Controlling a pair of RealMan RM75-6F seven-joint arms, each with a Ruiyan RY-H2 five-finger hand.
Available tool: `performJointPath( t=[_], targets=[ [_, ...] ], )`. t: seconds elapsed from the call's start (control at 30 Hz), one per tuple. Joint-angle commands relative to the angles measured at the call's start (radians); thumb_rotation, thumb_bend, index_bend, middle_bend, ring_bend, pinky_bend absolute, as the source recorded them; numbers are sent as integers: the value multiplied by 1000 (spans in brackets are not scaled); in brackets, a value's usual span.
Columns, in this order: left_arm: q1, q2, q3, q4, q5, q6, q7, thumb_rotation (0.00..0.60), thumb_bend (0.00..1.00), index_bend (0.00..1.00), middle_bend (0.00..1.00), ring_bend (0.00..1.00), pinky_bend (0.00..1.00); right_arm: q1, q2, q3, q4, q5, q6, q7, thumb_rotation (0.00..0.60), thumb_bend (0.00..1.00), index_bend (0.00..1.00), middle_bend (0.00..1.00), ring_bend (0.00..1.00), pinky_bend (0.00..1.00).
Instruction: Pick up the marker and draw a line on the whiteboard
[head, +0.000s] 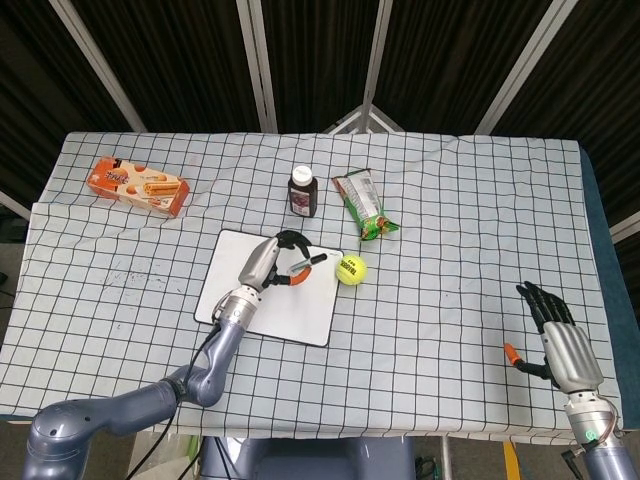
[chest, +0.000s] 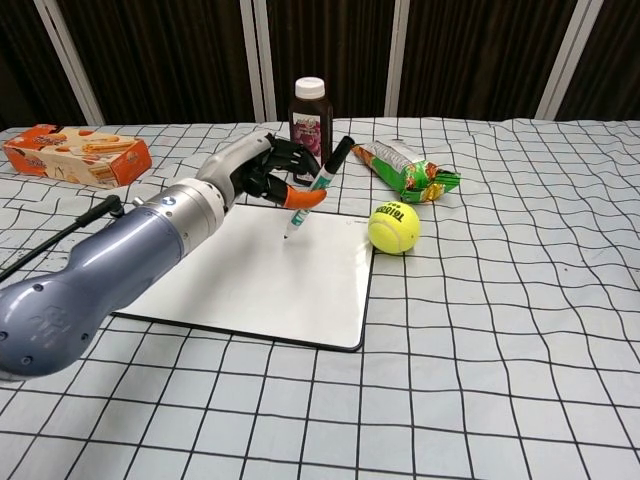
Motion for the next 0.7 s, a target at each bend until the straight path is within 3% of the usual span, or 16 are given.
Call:
performJointPath(
  t=[0.03,0.7],
  targets=[
    [-8,-12,5,20,11,-2,-17,600,526,717,328,176,279,0,0,0,0,0,1,-1,600,326,0,0,0,0],
    [-2,-29,38,29,32,-2,-55,600,527,718,329,176,279,-2,-1,-1,-1,-3,6,-6,600,327,0,0,0,0]
  ],
)
